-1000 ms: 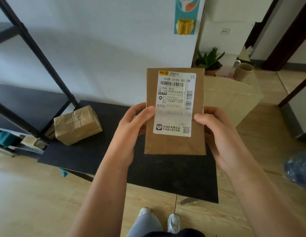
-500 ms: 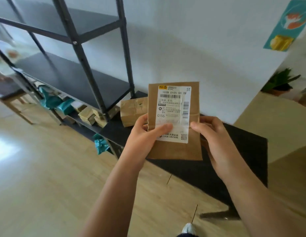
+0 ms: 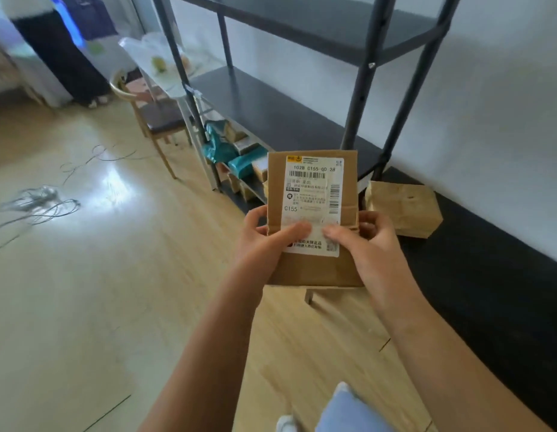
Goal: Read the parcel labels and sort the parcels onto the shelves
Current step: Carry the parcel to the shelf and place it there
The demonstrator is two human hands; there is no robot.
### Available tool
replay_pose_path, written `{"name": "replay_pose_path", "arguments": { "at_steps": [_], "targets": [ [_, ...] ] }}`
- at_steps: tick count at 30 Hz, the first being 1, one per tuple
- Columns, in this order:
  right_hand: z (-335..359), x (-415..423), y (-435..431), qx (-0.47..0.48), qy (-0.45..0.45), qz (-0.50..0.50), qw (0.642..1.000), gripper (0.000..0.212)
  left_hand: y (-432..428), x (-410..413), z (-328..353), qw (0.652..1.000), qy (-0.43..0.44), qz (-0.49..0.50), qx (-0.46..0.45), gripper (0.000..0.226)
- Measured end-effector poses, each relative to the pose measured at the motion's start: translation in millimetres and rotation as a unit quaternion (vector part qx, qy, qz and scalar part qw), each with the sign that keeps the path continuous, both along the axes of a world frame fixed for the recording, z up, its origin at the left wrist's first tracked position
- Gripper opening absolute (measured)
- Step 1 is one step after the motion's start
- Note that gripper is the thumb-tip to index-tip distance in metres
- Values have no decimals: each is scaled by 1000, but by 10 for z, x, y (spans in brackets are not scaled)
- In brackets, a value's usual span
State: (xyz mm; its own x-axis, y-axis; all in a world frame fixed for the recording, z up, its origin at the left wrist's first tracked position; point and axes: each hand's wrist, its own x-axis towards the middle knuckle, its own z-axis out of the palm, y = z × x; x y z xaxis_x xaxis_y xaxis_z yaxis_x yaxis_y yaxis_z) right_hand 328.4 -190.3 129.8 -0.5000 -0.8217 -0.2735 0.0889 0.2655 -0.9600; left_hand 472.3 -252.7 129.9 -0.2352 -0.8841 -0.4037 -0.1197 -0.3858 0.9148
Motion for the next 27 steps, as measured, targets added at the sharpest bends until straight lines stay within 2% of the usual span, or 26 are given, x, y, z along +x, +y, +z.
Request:
{"name": "replay_pose_path", "arguments": {
  "at_steps": [10, 16, 21, 27],
  "targets": [
    [-181, 275, -1407, -17, -33, 53, 998, 47, -1191, 379, -197, 998, 12, 55, -9, 69],
    [-162, 223, -2463, -11, -45, 82, 996, 48, -2126, 487, -199, 998, 30, 50, -33, 53],
    [-214, 370, -3251, 4, -56, 127, 990, 48, -2702, 732, -329, 994, 38, 94, -27, 80],
    [-337, 740, -4126, 18, -94, 130, 987, 44, -3525, 1171, -499, 993, 17, 117, -20, 88]
  ]
}}
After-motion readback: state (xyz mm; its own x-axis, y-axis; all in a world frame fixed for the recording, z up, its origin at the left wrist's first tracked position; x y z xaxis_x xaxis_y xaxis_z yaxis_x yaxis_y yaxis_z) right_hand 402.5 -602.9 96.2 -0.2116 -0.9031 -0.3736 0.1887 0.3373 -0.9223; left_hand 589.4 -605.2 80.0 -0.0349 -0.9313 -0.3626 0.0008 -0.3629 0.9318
